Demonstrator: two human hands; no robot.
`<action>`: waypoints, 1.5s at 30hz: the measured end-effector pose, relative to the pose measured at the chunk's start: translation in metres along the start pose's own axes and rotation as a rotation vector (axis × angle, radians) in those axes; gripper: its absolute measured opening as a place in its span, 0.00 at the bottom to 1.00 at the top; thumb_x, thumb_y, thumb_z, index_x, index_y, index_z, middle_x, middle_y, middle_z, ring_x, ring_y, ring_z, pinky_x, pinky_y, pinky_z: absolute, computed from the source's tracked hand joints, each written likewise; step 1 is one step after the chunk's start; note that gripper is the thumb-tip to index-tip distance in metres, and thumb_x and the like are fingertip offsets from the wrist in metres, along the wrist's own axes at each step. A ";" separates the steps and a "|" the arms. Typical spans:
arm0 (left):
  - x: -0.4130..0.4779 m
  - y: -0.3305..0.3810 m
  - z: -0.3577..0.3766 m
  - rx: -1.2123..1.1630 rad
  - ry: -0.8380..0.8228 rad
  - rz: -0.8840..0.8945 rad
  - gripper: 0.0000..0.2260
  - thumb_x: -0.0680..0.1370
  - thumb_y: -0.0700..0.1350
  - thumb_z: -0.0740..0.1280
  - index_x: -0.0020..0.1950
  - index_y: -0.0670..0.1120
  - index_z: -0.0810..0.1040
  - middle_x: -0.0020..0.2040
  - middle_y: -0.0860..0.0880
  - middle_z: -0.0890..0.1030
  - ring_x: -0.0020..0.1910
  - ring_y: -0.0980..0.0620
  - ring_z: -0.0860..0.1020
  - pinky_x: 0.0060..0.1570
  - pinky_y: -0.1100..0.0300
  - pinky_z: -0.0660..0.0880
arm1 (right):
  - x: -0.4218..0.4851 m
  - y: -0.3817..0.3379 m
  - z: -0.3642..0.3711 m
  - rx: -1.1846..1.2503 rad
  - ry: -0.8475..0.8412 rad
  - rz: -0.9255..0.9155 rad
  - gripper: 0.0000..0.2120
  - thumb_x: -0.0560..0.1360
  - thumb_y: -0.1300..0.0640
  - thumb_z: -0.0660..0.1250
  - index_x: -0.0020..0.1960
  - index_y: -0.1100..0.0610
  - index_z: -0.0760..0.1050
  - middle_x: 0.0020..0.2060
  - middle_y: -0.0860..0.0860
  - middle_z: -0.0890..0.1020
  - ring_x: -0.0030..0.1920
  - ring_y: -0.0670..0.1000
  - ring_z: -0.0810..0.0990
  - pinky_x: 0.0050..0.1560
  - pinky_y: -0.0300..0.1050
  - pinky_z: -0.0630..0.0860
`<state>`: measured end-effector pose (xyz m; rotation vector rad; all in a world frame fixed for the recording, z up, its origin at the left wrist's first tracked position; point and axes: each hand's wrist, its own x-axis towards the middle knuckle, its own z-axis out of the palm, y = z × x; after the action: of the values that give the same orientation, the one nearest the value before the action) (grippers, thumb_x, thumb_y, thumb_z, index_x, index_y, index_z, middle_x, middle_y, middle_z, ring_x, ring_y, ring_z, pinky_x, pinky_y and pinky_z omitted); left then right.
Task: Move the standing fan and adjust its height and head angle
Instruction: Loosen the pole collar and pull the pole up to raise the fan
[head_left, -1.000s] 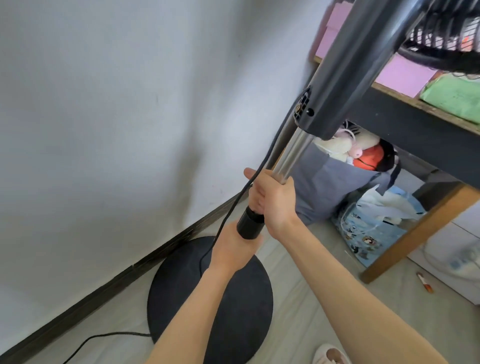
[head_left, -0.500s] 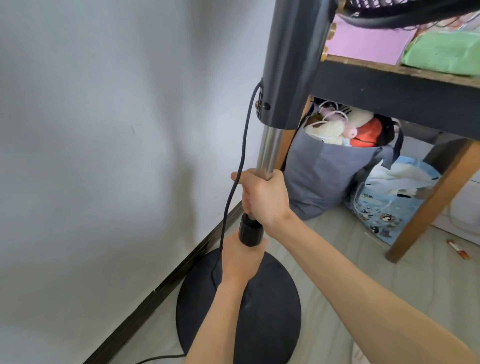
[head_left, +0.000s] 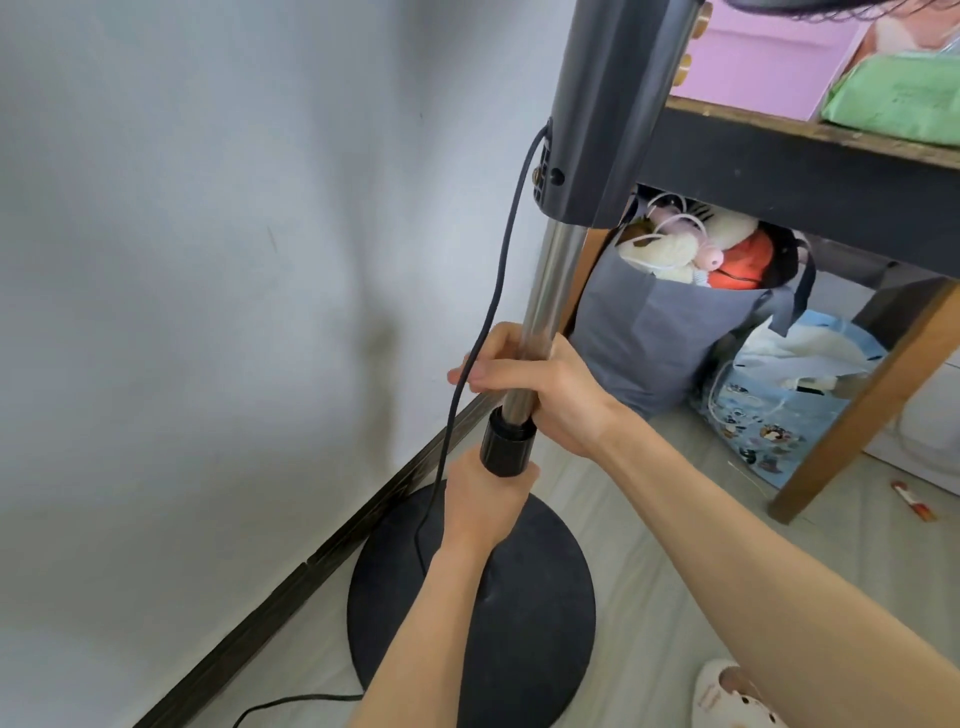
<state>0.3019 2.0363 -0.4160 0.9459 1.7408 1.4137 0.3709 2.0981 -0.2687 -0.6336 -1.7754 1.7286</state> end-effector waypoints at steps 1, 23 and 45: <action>0.000 0.000 0.000 -0.002 -0.008 0.004 0.07 0.64 0.50 0.71 0.36 0.51 0.75 0.28 0.52 0.79 0.28 0.56 0.77 0.30 0.65 0.72 | 0.000 0.001 -0.001 -0.012 -0.025 0.031 0.11 0.69 0.60 0.73 0.30 0.55 0.76 0.29 0.52 0.81 0.40 0.63 0.81 0.53 0.58 0.78; 0.010 0.002 -0.014 0.042 -0.176 -0.028 0.16 0.62 0.52 0.70 0.39 0.39 0.76 0.29 0.49 0.79 0.29 0.52 0.76 0.34 0.55 0.75 | -0.002 0.006 0.024 0.020 0.259 -0.047 0.20 0.70 0.58 0.71 0.25 0.54 0.66 0.22 0.50 0.69 0.24 0.50 0.67 0.29 0.39 0.67; -0.011 -0.025 -0.009 0.220 -0.076 0.077 0.03 0.67 0.56 0.63 0.34 0.62 0.71 0.29 0.64 0.76 0.29 0.63 0.75 0.28 0.63 0.64 | -0.046 0.027 -0.022 -0.814 -0.020 0.094 0.19 0.65 0.50 0.82 0.54 0.46 0.81 0.46 0.38 0.86 0.50 0.39 0.84 0.55 0.34 0.79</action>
<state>0.2965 2.0191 -0.4388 1.1802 1.8462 1.2333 0.4175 2.0841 -0.2995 -1.0315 -2.4864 1.0032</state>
